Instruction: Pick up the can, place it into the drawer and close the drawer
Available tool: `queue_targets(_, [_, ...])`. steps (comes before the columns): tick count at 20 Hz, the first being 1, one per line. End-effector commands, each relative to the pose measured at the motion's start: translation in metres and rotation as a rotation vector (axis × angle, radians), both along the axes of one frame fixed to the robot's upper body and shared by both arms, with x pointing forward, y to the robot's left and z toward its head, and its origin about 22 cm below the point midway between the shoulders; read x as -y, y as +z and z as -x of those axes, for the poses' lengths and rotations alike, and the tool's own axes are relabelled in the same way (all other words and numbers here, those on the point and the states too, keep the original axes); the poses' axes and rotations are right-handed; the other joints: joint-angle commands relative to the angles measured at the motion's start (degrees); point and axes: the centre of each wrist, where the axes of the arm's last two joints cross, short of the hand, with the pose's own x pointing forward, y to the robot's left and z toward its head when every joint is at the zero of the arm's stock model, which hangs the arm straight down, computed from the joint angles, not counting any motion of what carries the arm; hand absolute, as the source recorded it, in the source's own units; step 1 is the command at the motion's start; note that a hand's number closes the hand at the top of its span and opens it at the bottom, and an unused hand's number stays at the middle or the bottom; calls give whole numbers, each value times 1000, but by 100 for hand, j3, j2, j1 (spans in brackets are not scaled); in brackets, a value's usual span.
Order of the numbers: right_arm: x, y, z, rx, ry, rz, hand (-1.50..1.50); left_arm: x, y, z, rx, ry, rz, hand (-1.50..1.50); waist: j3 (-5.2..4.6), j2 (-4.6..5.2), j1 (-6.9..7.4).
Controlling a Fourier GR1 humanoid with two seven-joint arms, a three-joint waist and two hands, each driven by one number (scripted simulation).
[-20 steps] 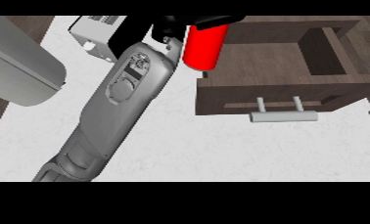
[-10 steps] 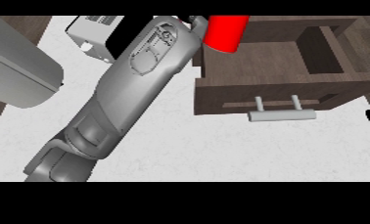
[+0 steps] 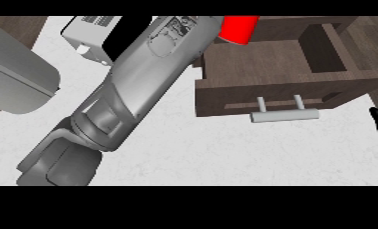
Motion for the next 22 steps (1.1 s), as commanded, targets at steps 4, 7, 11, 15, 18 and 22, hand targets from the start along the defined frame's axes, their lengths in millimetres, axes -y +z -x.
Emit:
queue_targets(4, [-5, -3, -9, -2, 7, -14, -150, 5, -17, -1, -44, 21, -27, 150, 5, 18, -117])
queue_targets(7, [-2, 13, -15, 7, 18, 5, -150, 2, -27, -4, -29, 19, -58, 150, 1, 20, -97])
queue_targets(11, [2, -4, -23, 4, 0, -2, -150, -2, -40, -7, -2, 62, -75, 150, 6, 40, -126])
queue_targets(15, [-6, 9, -31, 18, 26, 8, -150, 2, -38, -7, 24, 79, -115, 150, 5, 66, -223])
queue_targets(18, [-5, 14, -24, 32, 48, 23, -150, -2, -51, -8, 10, 106, -126, 150, 8, 82, -350])
queue_targets(22, [-11, 12, -25, 37, 58, 9, -150, -9, -64, -11, 36, 106, -165, 150, 7, 105, -371])
